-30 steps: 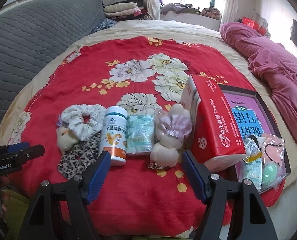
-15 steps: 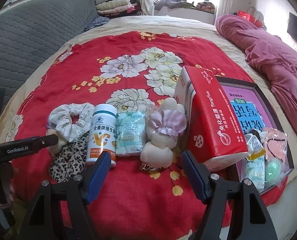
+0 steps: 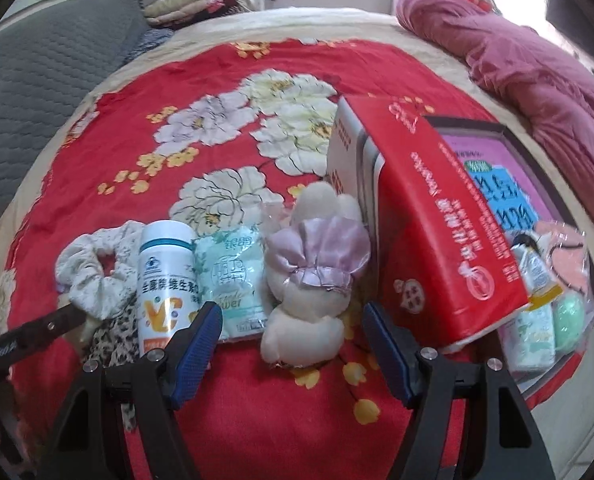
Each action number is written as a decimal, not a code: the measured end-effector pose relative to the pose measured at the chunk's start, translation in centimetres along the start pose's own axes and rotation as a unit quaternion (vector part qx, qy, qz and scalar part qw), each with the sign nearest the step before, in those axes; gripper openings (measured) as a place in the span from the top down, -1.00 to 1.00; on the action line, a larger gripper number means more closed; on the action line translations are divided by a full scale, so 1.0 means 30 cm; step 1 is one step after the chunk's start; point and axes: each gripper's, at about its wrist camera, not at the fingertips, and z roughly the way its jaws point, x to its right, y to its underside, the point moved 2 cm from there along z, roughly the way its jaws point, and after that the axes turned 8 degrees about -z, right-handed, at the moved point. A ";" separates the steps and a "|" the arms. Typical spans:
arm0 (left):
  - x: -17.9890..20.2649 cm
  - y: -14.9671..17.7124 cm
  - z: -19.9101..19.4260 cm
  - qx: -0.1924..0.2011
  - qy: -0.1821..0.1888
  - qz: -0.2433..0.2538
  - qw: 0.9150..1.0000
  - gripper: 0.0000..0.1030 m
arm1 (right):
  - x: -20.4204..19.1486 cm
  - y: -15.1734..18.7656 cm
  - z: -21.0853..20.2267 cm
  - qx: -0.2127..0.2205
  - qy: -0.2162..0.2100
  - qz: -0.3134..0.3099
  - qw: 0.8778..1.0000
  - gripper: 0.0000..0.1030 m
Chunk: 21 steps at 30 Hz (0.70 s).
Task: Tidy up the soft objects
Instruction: 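Grasp the purple-bow plush bunny with the left gripper while the right gripper grasps the pink-hat bunny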
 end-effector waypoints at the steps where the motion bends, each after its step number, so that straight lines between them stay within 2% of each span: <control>1: 0.003 0.000 0.001 0.000 -0.001 0.001 1.000 -0.52 | 0.001 0.000 0.014 -0.005 0.007 0.007 1.000 -0.40; 3: 0.010 -0.001 0.011 -0.003 -0.001 0.002 1.000 -0.52 | 0.008 0.003 0.051 -0.018 0.007 0.025 0.999 -0.05; 6: 0.013 -0.003 0.026 -0.009 0.006 -0.003 1.000 -0.40 | 0.024 0.014 0.075 -0.021 0.001 0.045 0.999 0.21; 7: 0.015 -0.005 0.028 -0.010 0.009 -0.005 1.000 -0.28 | 0.029 0.016 0.068 -0.015 0.001 0.045 0.999 0.21; 8: 0.019 -0.007 0.031 -0.011 0.013 -0.006 1.000 -0.08 | 0.036 0.019 0.058 -0.009 -0.002 0.047 0.999 0.23; 13: 0.035 -0.008 0.046 -0.019 0.029 -0.010 0.999 0.18 | 0.056 0.024 0.011 0.008 -0.023 0.051 0.998 0.25; 21: 0.011 -0.008 -0.050 0.009 0.042 -0.015 0.999 0.22 | 0.060 0.009 -0.076 0.032 -0.056 0.044 0.997 0.25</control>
